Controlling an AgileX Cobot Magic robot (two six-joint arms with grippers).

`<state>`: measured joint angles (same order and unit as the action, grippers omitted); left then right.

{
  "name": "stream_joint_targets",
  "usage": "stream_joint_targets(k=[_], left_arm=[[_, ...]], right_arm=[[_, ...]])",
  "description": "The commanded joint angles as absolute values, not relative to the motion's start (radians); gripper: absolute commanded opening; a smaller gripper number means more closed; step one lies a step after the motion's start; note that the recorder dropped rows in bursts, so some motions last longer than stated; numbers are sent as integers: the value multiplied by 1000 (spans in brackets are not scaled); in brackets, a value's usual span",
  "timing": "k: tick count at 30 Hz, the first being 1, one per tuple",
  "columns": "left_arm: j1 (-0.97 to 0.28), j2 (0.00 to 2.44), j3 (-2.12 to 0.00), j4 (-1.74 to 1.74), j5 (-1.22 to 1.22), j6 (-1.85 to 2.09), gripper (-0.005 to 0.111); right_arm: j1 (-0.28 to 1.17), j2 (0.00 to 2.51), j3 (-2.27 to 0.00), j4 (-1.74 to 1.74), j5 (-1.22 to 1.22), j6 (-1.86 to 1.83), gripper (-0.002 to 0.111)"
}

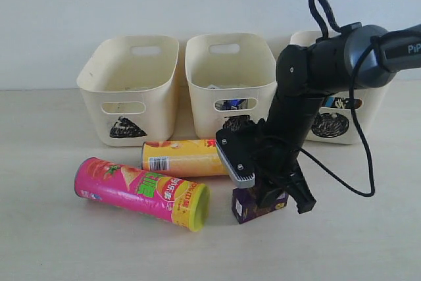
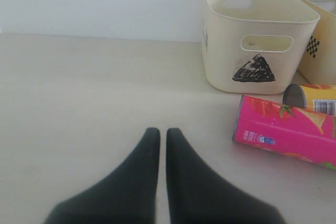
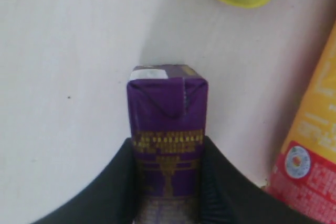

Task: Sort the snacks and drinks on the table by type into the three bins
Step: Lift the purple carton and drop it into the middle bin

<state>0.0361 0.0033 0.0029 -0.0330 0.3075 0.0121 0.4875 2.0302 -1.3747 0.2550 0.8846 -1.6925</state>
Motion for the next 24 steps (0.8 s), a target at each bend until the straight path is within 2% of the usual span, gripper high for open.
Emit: stream_joint_targets(k=[1, 11, 14, 18, 24], left_arm=[[37, 0, 0, -29, 306, 19, 4], [37, 0, 0, -29, 306, 19, 4], [37, 0, 0, -29, 306, 19, 4], [37, 0, 0, -29, 306, 19, 4], [37, 0, 0, -29, 306, 19, 4]], right_arm=[[489, 1961, -1372, 251, 981, -1668, 0], [487, 1756, -1377, 256, 979, -1558, 0], [487, 1711, -1394, 256, 858, -1370, 0], [487, 1699, -1420, 256, 573, -1173, 0], [486, 1750, -1420, 258, 160, -1061, 0]])
